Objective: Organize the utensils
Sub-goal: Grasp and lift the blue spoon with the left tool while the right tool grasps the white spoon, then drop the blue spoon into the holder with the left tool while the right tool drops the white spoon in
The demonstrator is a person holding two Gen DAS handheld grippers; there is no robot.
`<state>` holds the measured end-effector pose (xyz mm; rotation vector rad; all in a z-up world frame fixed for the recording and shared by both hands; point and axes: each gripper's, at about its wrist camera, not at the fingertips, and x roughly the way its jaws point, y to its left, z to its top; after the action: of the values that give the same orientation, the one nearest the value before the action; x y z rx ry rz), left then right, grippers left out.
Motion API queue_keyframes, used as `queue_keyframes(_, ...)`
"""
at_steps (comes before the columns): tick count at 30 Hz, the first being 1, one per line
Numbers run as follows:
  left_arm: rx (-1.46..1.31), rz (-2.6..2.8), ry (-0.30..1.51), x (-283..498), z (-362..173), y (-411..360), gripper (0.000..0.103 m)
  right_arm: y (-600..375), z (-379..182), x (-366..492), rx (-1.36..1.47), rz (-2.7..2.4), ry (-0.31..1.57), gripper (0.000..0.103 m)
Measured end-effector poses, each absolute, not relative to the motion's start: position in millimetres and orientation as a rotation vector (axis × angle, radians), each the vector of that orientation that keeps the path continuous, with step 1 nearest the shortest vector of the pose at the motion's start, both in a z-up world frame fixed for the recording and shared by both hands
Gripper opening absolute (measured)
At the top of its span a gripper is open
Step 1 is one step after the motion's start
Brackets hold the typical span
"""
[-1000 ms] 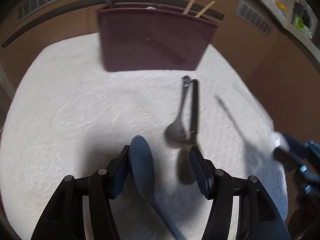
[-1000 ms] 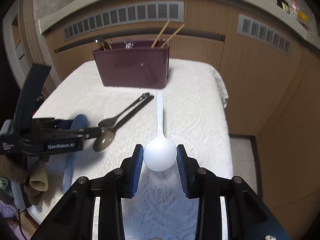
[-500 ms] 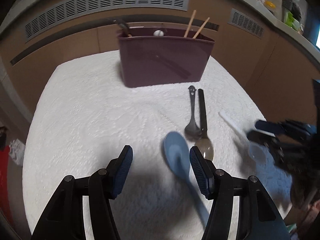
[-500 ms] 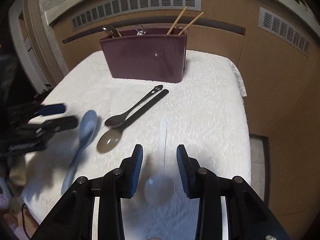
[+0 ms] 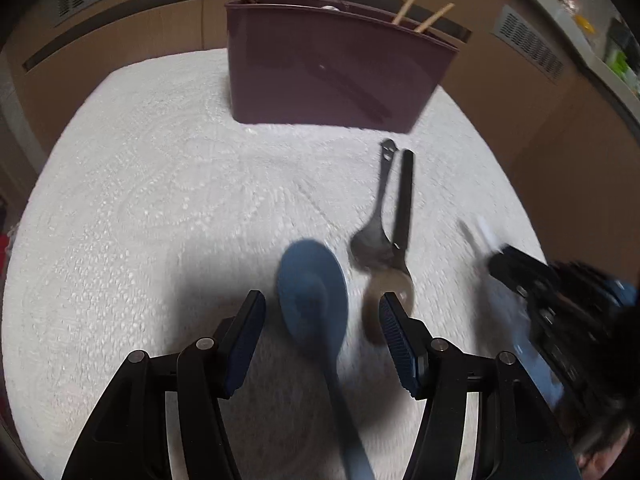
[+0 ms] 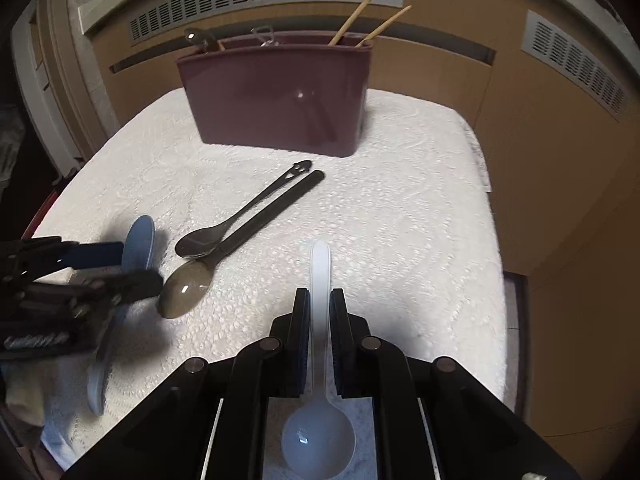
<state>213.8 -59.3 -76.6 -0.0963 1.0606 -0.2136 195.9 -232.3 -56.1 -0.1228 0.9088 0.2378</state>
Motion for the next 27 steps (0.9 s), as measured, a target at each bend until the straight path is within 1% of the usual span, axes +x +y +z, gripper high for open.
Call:
queue_keyframes(1,-0.09,-0.198,1.051,215.6,-76.8,-60.6,0.059,-234.9,-54.3,194.5,-0.119,0.229,0.901,0.009)
queue_keyframes(2,-0.079,-0.184,1.038,215.9,-76.8,-63.3,0.052,-237.2,-53.0,192.4,-0.109,0.225,0.895,0.009)
queue_keyframes(3,-0.065,-0.175,1.028,215.7,-77.0,-64.9,0.038,-238.8,-52.0,191.3,-0.095,0.228,0.892,0.009)
queue_keyframes(4,-0.048,-0.173,1.022,214.4,-77.4,-66.4,0.033,-241.1,-51.0,189.3,-0.072,0.238,0.889,0.009)
queue_keyframes(7,-0.015,-0.216,1.014,207.1,-74.8,-68.5,0.034,-243.2,-49.0,185.7,-0.034,0.248,0.881,0.009)
queue_keyframes(15,-0.033,-0.299,0.883,178.2,-36.0,-52.3,0.034,-243.1,-33.8,175.7,0.015,0.277,0.85,0.009)
queue_keyframes(27,-0.082,-0.38,0.731,149.9,14.5,-29.6,0.033,-236.9,9.6,158.9,0.023,0.3,0.748,0.009)
